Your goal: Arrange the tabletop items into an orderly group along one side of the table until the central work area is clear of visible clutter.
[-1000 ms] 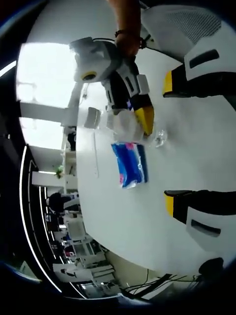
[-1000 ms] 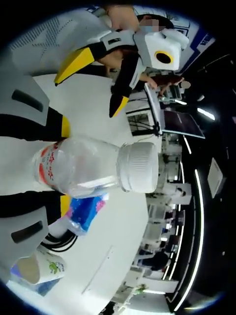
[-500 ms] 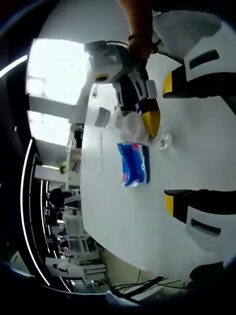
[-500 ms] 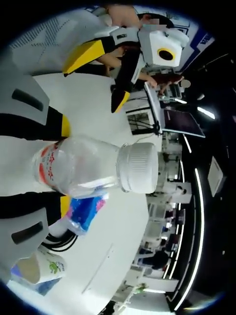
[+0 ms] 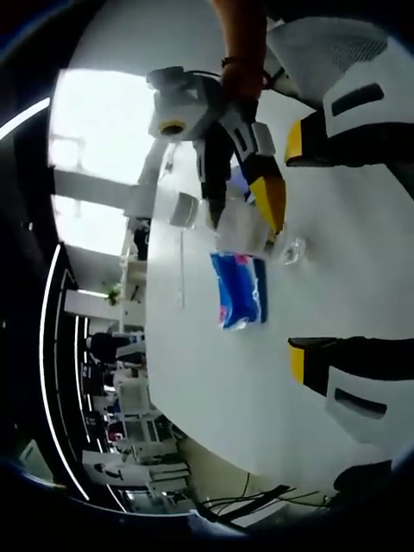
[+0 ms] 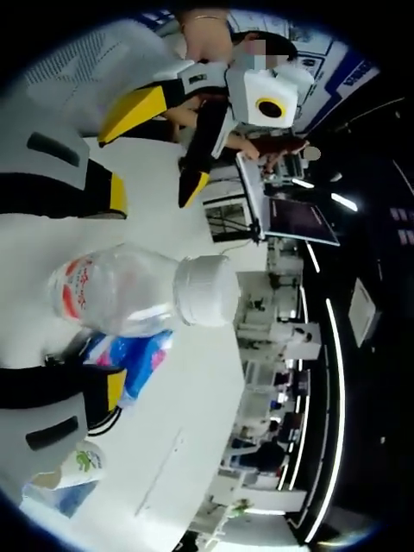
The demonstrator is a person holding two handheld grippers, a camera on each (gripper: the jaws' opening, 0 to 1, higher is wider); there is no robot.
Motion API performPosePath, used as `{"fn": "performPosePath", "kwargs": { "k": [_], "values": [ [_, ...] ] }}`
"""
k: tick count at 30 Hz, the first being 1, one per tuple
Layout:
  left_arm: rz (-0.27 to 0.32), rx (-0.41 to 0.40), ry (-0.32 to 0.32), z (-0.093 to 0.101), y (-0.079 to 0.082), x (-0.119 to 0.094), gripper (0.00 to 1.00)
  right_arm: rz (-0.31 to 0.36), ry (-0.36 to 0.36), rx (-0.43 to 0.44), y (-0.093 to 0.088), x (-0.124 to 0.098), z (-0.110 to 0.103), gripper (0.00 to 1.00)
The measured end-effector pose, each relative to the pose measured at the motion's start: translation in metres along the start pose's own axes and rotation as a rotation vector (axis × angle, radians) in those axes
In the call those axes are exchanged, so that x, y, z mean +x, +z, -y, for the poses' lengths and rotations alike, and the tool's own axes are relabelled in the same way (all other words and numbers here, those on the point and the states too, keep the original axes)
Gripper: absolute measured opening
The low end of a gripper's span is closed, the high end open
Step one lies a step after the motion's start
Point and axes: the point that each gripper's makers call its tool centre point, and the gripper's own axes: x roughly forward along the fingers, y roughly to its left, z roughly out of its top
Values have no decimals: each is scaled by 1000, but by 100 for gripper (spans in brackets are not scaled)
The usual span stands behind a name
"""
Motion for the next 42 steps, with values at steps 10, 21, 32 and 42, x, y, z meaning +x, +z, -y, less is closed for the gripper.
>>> {"fn": "performPosePath", "kwargs": {
  "k": [10,21,32,42],
  "values": [
    [10,-2,15,0,1,4,88,4,-63,29,0,-35,26,84],
    [30,6,32,-1,7,7,96,31,-130,65,4,-68,47,96],
    [22,9,49,-2,7,12,96,-1,-169,78,-11,-95,61,100],
    [56,58,49,5,18,21,94,-8,-224,105,-24,-114,74,100]
  ]
}}
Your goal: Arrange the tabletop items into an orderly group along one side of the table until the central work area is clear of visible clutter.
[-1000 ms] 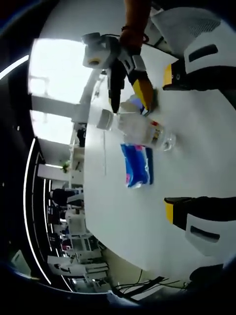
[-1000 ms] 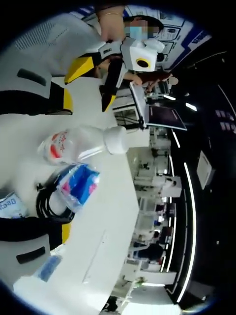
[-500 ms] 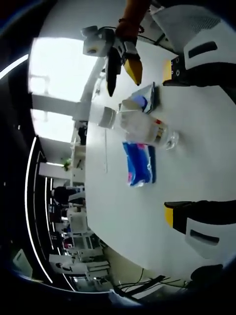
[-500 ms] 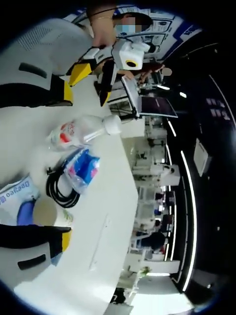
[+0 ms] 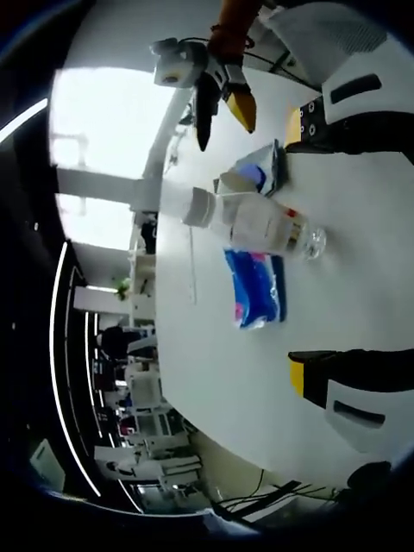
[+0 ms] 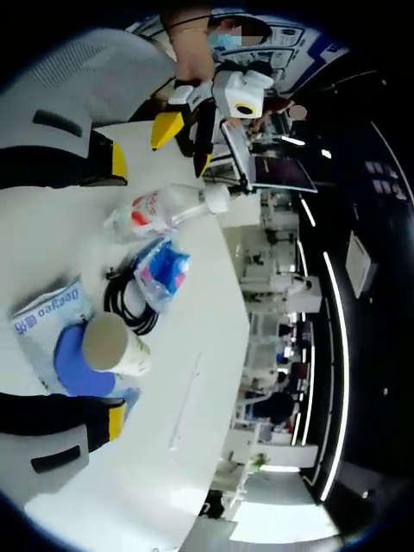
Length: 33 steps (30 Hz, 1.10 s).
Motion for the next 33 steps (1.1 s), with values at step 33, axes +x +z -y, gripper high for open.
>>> {"fn": "performPosePath", "kwargs": {
  "k": [33],
  "values": [
    [121,-82,196,18,10,33,79,-4,-122,41,-16,-42,38,95]
  ]
}}
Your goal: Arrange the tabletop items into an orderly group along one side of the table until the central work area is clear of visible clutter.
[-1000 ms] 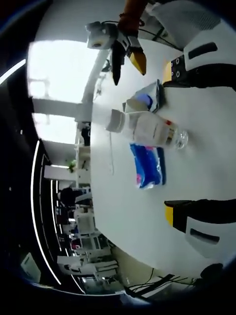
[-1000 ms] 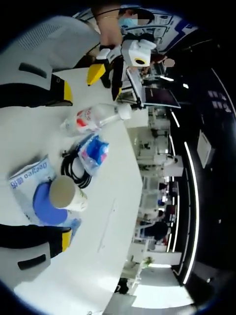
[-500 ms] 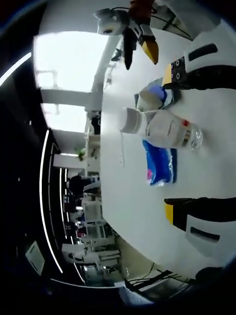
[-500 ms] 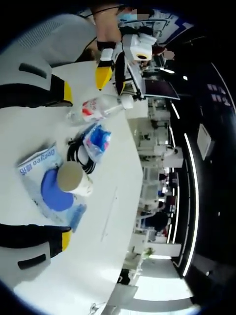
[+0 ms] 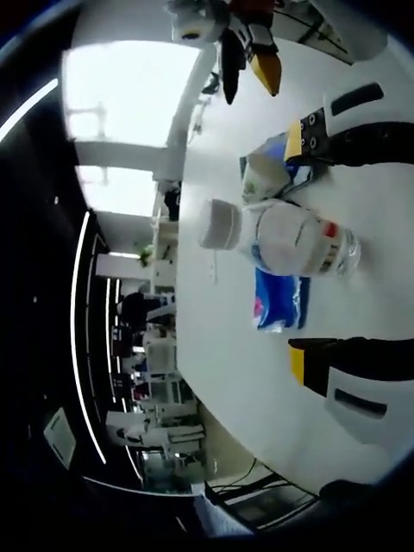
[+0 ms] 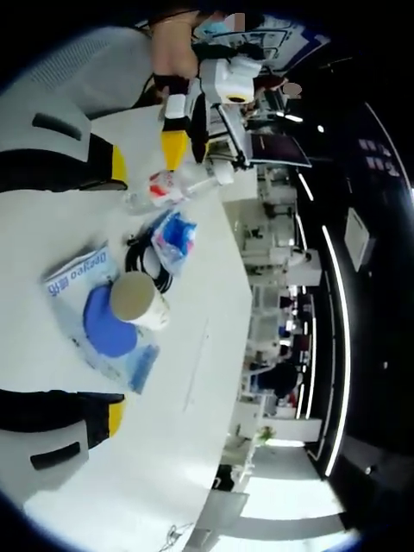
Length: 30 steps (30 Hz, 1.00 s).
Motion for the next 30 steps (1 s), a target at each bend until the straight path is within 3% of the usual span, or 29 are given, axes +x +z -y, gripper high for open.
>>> {"fn": "performPosePath", "kwargs": {
  "k": [3,13,21,30],
  "values": [
    [6,-53,45,-2,-3,2,78,-8,-8,-6,-2,-2,3,95],
    [-10,-22,46,9,-16,14,72,-10,-31,5,-6,-5,12,95],
    [35,-19,98,2,-10,21,67,-21,-41,23,-12,-6,15,95],
    [51,-9,101,8,-7,27,60,-31,-38,31,-17,-7,11,95]
  ]
}}
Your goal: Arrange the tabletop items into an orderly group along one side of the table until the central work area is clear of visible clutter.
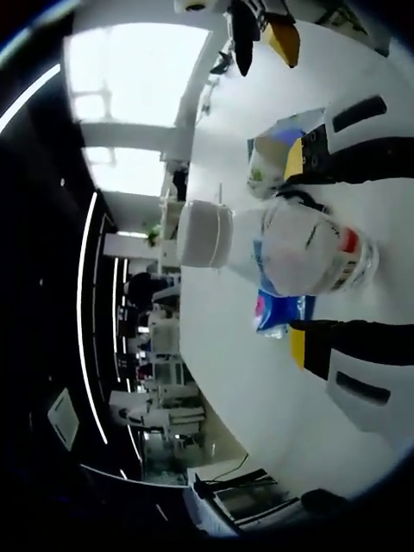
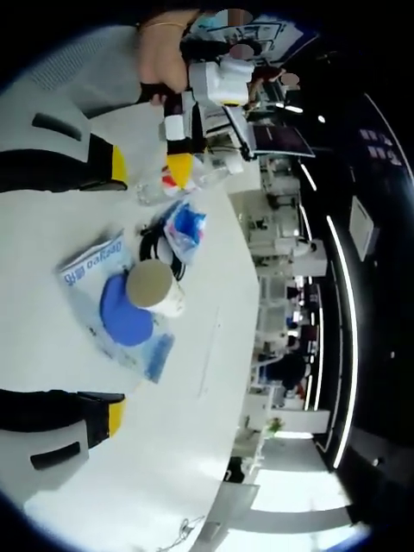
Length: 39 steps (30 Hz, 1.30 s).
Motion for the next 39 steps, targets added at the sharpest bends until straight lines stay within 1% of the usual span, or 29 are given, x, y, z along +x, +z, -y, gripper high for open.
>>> {"fn": "performPosePath", "kwargs": {
  "k": [2,4,5,7,11,14,15,18,21,25,29,31,33,38,39],
  "values": [
    [-7,-3,2,1,-1,1,60,1,-11,-1,0,-1,2,95],
    [-10,-16,0,1,-2,3,59,3,-31,-28,0,-2,5,95],
    [-16,-12,2,1,-2,3,57,1,-46,-48,0,-3,7,95],
    [-17,8,8,-1,-2,4,56,-3,-49,-54,-1,-3,6,94],
    [-18,-2,2,0,-2,7,52,3,-40,-27,-1,-2,5,94],
    [-29,30,-18,3,-3,8,43,0,-41,-27,-2,-2,5,94],
    [-31,43,-13,2,-3,8,43,1,-42,-27,-2,-2,5,94],
    [-30,34,-12,1,-3,9,42,1,-47,-21,-2,-3,8,94],
    [-32,45,-14,1,-3,9,42,10,-54,0,-1,-4,11,94],
    [-34,52,-26,1,-3,9,42,11,-63,16,-1,-5,15,94],
    [-43,66,-56,1,-3,9,41,9,-67,16,-2,-6,16,94],
    [-55,85,-94,3,-3,10,41,6,-68,17,-3,-6,16,94],
    [-68,91,-118,2,-3,10,41,2,-70,12,-4,-6,16,94],
    [-75,107,-188,1,-4,10,41,-1,-68,0,-4,-5,15,93],
    [-73,103,-191,-1,-3,10,41,-2,-67,1,-4,-5,14,93]
  ]
}}
